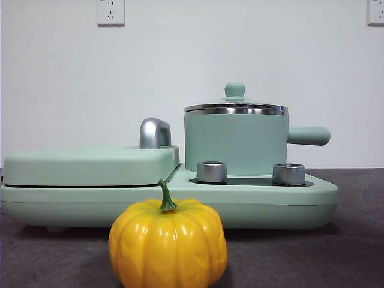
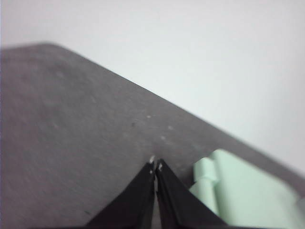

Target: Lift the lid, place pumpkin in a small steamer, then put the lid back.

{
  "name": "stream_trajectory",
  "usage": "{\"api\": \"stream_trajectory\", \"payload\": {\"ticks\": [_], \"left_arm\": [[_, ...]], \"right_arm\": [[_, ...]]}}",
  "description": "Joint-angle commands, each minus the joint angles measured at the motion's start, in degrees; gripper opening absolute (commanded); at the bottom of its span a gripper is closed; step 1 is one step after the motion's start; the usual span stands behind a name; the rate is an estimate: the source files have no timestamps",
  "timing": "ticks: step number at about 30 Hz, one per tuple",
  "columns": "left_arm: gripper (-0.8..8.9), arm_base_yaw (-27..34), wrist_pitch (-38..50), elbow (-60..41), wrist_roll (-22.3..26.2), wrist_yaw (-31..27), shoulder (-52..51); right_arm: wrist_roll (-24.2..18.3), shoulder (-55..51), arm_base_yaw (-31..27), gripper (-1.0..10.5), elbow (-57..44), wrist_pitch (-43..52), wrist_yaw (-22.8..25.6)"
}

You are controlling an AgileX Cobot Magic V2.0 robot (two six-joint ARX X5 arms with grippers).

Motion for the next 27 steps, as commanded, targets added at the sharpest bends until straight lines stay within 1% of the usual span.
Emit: {"api": "stream_trajectory", "payload": {"ticks": [1, 3, 4, 6, 8, 10, 12, 13, 15, 18, 20, 21, 23, 24, 27], "left_arm": [[0.07, 0.0, 0.7, -1.14, -15.87, -0.07, -0.02], [0.07, 0.0, 1.6, -1.14, -22.99, -0.04, -0.02], [0.06, 0.0, 2.29, -1.14, -24.63, -0.04, -0.02], [0.06, 0.0, 4.92, -1.14, -25.09, -0.02, -0.02], [0.07, 0.0, 8.48, -1.09, -25.07, 0.11, -0.02], [0.07, 0.0, 10.99, -0.44, -25.09, 1.11, -0.02], [0.07, 0.0, 11.21, 1.16, -25.05, 2.82, 0.0], [0.07, 0.0, 11.23, 1.88, -25.09, 3.96, 0.0], [0.09, 0.0, 10.97, 3.98, -25.09, 6.99, 0.0], [0.09, 0.0, 7.58, 8.37, -24.68, 9.01, 0.28], [0.09, 0.0, 3.63, 11.89, -22.84, 9.16, 0.72], [0.09, 0.0, 0.68, 14.45, -20.59, 9.22, 1.31], [0.09, 0.0, -3.61, 18.62, -15.47, 9.25, 2.64], [0.09, 0.0, -5.88, 21.31, -11.54, 9.53, 3.74], [0.09, 0.0, -9.14, 27.43, -3.63, 11.74, 6.99]], "right_arm": [[19.98, -0.09, -0.07, 0.2, 0.35, 2.49, 1.92], [21.38, -0.09, -0.07, 0.2, 0.42, 4.55, 4.87], [21.35, -0.09, -0.07, 0.2, 0.48, 5.77, 5.55], [21.88, -0.09, -0.07, 0.2, 1.16, 7.87, 5.62], [22.62, -0.09, -0.07, 0.2, 2.8, 7.69, 5.22], [22.73, -0.09, 0.0, 0.2, 4.76, 7.41, 2.97], [22.71, -0.09, 0.0, 0.2, 7.1, 7.28, -0.94], [22.73, -0.04, 0.0, 0.2, 8.2, 7.06, -2.08], [22.75, 0.13, 0.0, 0.2, 11.26, 4.76, -3.13], [22.38, 1.07, 0.0, 0.2, 16.87, -1.62, -3.32], [20.7, 2.14, 0.0, 0.2, 20.2, -4.37, -3.39], [19.02, 3.02, 0.0, 0.2, 22.4, -5.7, -3.54], [16.39, 4.68, 0.0, 0.2, 25.44, -6.8, -4.55], [14.71, 5.99, 0.0, 0.2, 27.47, -7.61, -5.42], [10.64, 9.94, 0.0, 0.2, 32.59, -10.03, -7.13]]}}
